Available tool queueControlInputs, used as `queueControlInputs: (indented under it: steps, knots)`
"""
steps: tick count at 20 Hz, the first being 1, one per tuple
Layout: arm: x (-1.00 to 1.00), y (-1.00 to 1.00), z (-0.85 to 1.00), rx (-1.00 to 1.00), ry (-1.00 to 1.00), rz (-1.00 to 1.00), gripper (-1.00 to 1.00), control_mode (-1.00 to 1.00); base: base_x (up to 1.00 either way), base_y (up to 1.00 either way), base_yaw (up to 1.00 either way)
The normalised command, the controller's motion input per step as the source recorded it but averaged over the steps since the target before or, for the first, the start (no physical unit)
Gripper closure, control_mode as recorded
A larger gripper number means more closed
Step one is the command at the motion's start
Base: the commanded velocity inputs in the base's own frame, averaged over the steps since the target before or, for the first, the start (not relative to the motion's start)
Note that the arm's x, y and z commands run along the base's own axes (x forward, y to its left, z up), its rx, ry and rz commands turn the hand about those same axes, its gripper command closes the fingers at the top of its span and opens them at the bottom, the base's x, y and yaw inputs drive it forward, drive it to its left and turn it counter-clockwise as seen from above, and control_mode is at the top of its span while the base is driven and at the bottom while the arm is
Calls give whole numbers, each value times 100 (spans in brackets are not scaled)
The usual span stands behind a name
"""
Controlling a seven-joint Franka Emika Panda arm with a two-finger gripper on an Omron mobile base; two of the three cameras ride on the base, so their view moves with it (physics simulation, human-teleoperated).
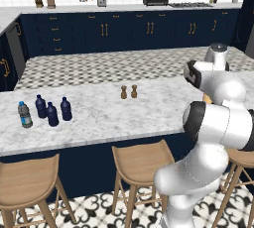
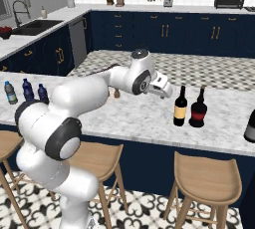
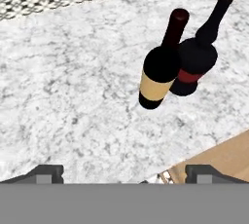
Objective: Move the plastic bottles in the middle to the plastics group, and the glass bottles in the middle to the glass group.
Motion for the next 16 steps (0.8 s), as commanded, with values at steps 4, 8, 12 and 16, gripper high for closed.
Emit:
queueControlInputs:
  steps: [4,8,12,16]
  knots:
    - [-89,64,0,0,0,19,-100,-100,0,0,0]
    - [-91,75,21,0,-5,18,-100,-100,0,0,0]
    - [-79,69,49,0,-12,21,-100,-100,0,0,0]
    - [-70,60,49,0,-5,27,-100,-100,0,0,0]
